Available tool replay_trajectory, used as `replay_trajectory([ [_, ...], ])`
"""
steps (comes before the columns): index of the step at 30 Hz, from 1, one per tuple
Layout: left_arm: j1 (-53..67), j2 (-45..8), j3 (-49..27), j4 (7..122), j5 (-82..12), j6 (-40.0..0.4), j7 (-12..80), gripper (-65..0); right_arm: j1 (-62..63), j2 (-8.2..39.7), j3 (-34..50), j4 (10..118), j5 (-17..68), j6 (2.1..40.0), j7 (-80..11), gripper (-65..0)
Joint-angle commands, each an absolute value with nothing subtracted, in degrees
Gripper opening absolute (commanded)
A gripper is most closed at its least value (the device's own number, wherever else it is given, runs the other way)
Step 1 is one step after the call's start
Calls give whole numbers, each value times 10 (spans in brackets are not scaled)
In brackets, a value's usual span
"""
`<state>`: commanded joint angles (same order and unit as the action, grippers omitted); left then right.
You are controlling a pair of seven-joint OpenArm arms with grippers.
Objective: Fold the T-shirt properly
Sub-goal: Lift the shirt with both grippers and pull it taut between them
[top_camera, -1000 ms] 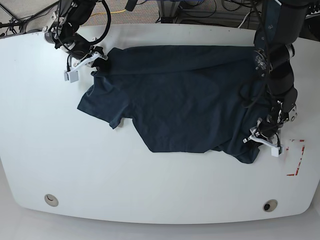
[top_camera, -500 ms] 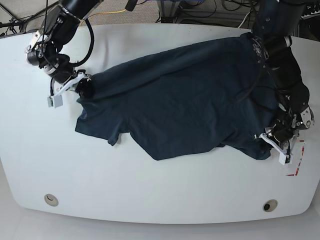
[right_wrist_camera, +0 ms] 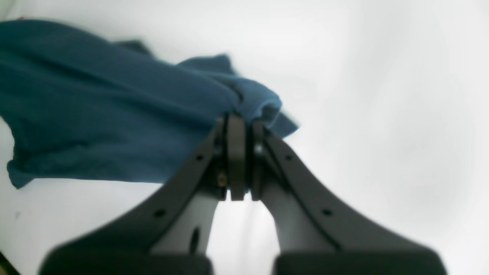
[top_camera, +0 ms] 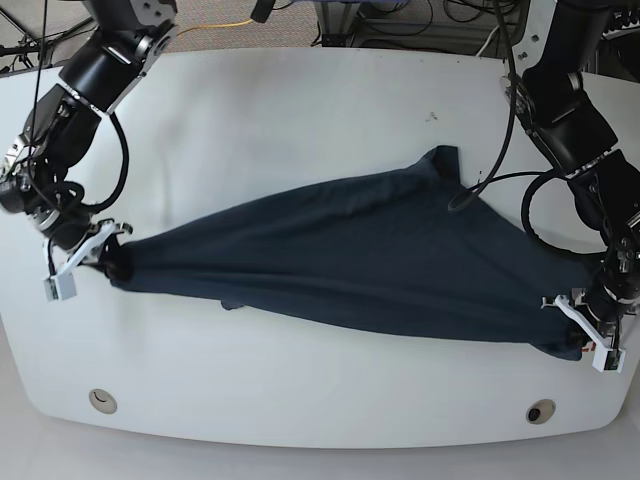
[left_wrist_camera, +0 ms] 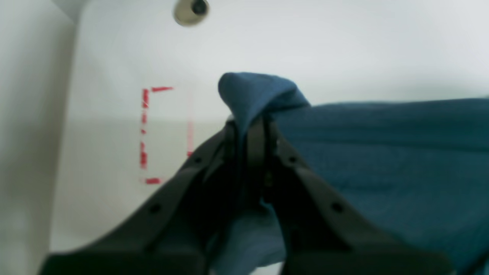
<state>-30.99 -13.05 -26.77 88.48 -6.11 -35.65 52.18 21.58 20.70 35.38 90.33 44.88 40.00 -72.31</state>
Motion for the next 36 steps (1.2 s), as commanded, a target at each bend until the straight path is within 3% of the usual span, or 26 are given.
replay_trajectory([
  [13, -493, -133, -257, 966, -61, -355, 644, -650, 484, 337, 209, 829, 449, 400, -733, -650],
  [21, -559, -135, -257, 972, -61, -357, 685, -650, 573, 379, 181, 807, 450, 400, -744, -650],
  [30, -462, -132, -257, 1040, -61, -357, 686, -650, 483, 405, 191, 810, 532, 400, -749, -650],
  [36, -326, -133, -260, 1080, -62, -358, 685, -650, 298, 379, 298, 853, 567, 400, -749, -650],
])
